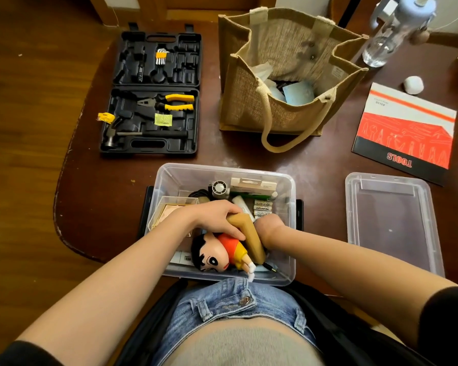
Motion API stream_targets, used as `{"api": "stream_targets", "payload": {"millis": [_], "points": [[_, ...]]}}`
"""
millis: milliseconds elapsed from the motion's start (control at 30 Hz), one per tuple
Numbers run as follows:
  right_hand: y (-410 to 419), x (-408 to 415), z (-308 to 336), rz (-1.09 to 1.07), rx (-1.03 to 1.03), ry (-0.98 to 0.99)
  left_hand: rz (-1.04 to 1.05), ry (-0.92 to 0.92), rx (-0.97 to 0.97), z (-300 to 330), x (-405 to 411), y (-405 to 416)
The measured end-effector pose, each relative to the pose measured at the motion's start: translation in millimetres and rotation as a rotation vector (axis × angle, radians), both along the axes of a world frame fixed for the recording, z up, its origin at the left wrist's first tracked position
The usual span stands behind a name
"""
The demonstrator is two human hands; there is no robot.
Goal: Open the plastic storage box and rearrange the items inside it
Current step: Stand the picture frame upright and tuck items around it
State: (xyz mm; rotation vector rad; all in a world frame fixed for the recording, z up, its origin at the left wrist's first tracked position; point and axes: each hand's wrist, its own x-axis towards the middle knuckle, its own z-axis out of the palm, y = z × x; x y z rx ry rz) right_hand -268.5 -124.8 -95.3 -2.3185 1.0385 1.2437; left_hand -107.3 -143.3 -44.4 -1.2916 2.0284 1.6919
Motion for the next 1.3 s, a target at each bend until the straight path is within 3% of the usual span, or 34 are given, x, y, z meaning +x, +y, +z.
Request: {"api": "stream_targets", "payload": {"millis": [267,533,667,800,967,1067,1133,1167,1233,1300], "points": [[0,-2,0,-0.102,0.018,-0.008,0.054,0.05,-0.084,9,6,1],[-11,-5,1,-0.059,0.03,-0.032,0.155,0.143,-0.101,16,21,-8],[-6,-6,-1,-0.101,-0.001,-0.035,0.363,0.176,-0.167,24,45,-21],[3,-2,-3,-0.037,-0.025,0.005,0.438,0.023,-0.386,29,62,-29],[18,1,-6,-0.056,0.029,0.053,0.389,-0.157,-0.429,16,47,-16],[24,0,-8,-0.179,0.044,0.016,0.405,-0.255,-0.667,18,32,-3],[24,0,-8,-0.222,0.056,-0.001,0.462,-0.114,-0.984,28,21,7],[23,0,-8,-0.232,0.059,-0.011,0.407,-0.007,-1.044,34,14,12],[22,-1,-7,-0.233,0.073,-0.039,0.16,0.155,-0.845,38,0,22],[21,-2,-8,-0.25,0.105,-0.079,-0.137,0.072,-0.553,29,-16,30]]}}
